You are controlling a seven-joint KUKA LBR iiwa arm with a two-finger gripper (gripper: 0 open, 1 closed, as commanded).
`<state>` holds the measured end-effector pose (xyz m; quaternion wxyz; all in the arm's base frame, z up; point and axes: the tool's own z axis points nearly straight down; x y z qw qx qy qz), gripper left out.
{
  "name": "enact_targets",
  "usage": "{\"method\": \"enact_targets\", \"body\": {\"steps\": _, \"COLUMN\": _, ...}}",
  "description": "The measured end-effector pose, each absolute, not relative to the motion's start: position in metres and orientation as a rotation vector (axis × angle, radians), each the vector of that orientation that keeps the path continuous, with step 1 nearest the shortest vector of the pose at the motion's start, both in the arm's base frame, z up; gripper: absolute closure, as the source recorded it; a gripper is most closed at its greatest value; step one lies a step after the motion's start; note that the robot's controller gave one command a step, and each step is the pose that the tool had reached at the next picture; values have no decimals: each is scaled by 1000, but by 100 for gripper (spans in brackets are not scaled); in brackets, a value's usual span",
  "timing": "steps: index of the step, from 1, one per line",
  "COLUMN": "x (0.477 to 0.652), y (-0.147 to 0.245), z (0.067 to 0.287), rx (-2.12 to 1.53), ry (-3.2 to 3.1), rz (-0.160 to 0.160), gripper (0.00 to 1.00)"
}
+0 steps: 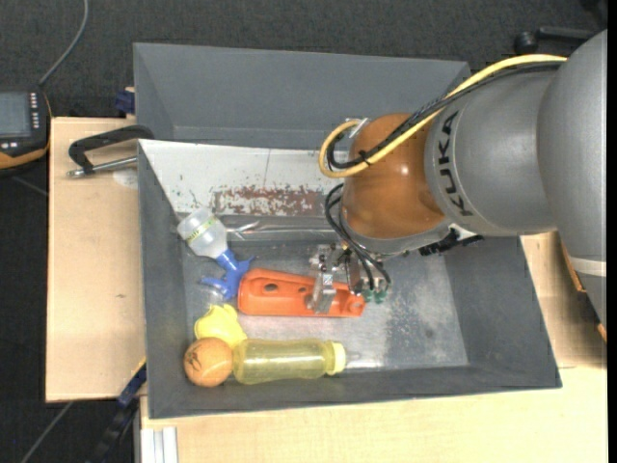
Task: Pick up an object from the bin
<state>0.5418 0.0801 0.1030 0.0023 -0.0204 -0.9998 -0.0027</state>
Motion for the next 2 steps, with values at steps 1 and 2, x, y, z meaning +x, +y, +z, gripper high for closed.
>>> {"method": "enact_targets", "body": {"steps": 1, "x": 544, "y": 80, "z": 127, "rx": -64, "ry": -3145, "rz": -11, "gripper": 100}}
{"method": "enact_targets", "body": {"steps": 2, "x": 545, "y": 81, "z": 142, "rx": -64, "ry": -3149, "rz": -12, "gripper": 100}}
